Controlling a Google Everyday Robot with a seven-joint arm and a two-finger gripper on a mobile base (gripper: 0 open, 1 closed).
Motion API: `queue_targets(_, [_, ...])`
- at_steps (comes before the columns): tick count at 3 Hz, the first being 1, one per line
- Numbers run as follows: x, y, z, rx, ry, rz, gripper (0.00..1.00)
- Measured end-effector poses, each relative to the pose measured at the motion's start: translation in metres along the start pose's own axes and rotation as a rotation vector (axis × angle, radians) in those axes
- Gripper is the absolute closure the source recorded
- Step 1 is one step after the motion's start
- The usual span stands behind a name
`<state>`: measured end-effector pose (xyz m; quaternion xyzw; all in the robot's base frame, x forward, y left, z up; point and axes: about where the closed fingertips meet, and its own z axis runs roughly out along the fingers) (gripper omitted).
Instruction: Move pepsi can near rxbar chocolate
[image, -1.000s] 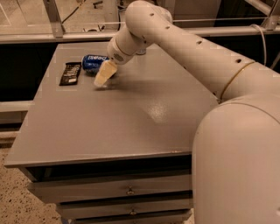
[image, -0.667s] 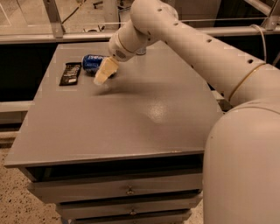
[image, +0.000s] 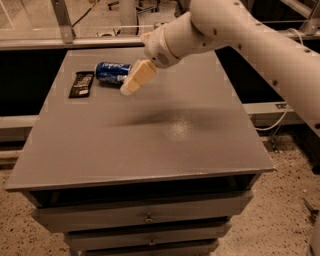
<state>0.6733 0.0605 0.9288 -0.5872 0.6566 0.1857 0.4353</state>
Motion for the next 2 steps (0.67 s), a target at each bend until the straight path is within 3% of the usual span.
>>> queue_targets(1, [0.013,0.023,-0.059,-0.008,-0.080,0.001,0.00])
queue_targets(2, [0.042,0.020,-0.113,0.053,-0.100,0.027,0.00])
